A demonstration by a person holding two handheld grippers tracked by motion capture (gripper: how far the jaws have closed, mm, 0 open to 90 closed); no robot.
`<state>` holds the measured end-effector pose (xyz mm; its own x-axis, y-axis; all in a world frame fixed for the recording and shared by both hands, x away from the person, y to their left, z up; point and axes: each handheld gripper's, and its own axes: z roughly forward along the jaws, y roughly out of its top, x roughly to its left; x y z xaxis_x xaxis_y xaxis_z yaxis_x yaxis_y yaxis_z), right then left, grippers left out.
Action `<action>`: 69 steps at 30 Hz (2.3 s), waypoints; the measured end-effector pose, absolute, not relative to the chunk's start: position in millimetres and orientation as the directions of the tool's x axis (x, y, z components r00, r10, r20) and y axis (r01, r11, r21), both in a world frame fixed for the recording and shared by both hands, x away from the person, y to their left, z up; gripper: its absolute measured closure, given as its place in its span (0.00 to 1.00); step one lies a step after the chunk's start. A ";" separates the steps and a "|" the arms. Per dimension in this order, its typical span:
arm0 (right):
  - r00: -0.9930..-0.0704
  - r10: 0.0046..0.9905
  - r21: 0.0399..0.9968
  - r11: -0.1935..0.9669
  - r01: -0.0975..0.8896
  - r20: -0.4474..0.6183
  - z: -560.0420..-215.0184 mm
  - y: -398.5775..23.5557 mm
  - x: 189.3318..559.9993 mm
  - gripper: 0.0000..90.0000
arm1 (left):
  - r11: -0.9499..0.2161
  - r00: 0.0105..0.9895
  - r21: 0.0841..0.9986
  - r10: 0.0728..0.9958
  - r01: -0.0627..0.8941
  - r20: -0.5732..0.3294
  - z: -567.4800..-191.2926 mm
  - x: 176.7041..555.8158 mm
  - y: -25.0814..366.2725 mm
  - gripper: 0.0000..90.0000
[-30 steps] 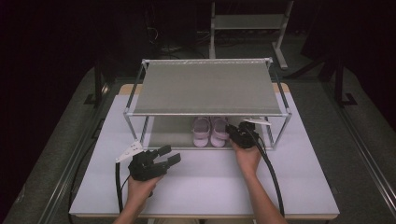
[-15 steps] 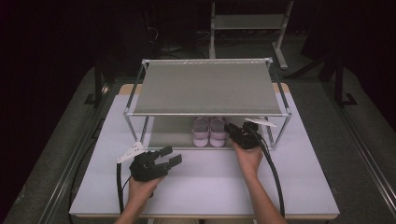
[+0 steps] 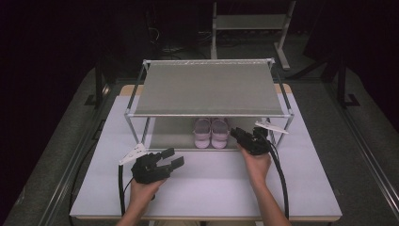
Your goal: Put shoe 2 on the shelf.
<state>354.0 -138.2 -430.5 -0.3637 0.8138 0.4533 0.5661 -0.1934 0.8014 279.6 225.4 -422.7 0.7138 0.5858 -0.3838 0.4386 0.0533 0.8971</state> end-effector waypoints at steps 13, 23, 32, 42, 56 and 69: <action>-0.368 0.810 0.798 -0.189 0.573 0.457 -430.1 -145.6 345.8 0.70 | 0.053 0.711 0.898 0.591 0.437 -0.381 -422.9 279.4 226.6 0.38; -0.397 0.799 0.814 -0.187 0.549 0.452 -432.0 -154.5 329.2 0.58 | 0.045 0.718 0.898 0.585 0.437 -0.378 -423.6 277.5 223.3 0.38; -0.407 0.797 0.815 -0.174 0.553 0.446 -435.1 -164.5 314.3 0.54 | 0.032 0.725 0.901 0.582 0.433 -0.369 -423.6 274.5 221.3 0.38; -0.413 0.791 0.810 -0.170 0.561 0.452 -435.3 -176.7 305.7 0.52 | 0.034 0.721 0.898 0.584 0.438 -0.374 -424.5 276.0 221.9 0.38; -0.438 0.779 0.807 -0.144 0.573 0.450 -433.1 -184.9 292.1 0.50 | 0.036 0.721 0.901 0.586 0.432 -0.369 -423.2 275.0 222.6 0.38; -0.453 0.767 0.802 -0.129 0.584 0.453 -432.9 -189.1 283.9 0.49 | 0.039 0.719 0.903 0.590 0.429 -0.367 -422.4 274.5 224.6 0.38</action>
<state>283.9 -189.1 -432.9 -0.4532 0.7674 0.4535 0.5837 -0.1290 0.8017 274.5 224.6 -422.4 0.7190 0.5903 -0.3670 0.4287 0.0390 0.9026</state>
